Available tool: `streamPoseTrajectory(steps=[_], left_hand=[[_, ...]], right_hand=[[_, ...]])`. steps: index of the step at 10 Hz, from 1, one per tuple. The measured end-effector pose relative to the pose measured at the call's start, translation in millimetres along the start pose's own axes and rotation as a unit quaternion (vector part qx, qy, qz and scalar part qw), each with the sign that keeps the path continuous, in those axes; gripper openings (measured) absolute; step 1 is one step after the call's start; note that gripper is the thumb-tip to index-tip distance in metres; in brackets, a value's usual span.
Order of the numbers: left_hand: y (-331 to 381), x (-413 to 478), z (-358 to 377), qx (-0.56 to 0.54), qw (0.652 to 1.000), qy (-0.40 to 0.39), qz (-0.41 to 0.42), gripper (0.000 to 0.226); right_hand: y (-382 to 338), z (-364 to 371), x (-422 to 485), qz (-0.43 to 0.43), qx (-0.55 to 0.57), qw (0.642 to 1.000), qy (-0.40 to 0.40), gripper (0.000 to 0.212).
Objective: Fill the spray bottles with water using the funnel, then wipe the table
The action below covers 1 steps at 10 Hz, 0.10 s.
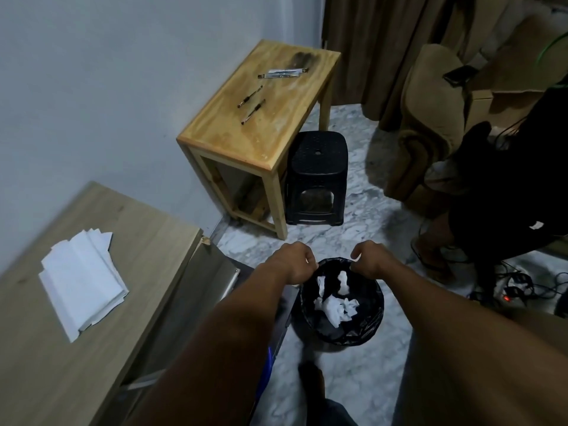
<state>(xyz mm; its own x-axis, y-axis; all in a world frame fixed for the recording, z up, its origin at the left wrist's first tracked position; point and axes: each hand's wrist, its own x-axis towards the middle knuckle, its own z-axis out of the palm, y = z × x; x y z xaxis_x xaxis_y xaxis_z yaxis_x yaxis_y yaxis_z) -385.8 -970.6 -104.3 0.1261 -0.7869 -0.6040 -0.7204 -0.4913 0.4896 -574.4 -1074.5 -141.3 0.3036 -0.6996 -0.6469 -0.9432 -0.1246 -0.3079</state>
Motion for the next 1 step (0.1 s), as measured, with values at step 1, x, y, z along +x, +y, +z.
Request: streamPoseTrajectory(steps=[1], left_hand=[[1.4,-4.2,-3.1,-0.006,1.000,0.006,-0.002,0.019]], right_hand=[[-6.8,-3.5,-4.6,-0.003,0.014,1.000,-0.003,0.036]])
